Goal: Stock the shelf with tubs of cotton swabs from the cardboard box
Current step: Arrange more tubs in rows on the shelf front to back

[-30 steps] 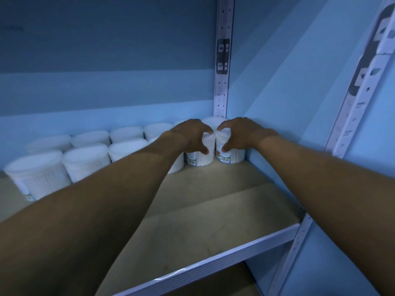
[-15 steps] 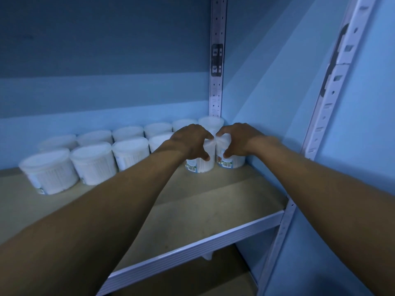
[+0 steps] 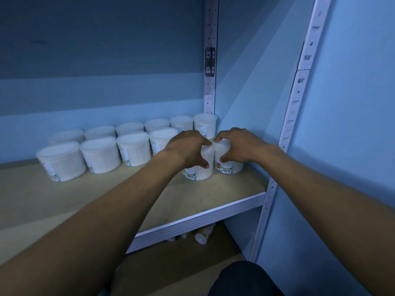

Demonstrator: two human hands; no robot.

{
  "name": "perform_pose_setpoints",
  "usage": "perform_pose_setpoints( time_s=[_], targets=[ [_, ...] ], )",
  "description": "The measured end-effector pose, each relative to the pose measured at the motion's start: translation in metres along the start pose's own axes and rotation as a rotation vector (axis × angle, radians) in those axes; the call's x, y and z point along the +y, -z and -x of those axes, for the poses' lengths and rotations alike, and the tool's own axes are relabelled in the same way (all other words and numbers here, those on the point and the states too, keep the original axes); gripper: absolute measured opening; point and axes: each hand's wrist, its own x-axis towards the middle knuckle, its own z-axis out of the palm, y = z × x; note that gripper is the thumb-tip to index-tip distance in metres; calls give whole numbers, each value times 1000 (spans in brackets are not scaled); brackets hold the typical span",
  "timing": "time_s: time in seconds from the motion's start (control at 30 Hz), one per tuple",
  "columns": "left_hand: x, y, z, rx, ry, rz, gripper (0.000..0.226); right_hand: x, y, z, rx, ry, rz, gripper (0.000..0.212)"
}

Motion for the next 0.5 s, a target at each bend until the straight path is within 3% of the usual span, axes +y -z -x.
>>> perform_pose_setpoints(
  time_s=[0.5],
  targets=[
    [25,6,41,29,12,-34,69,-9,17,48,-35,84,-76,48]
  ],
)
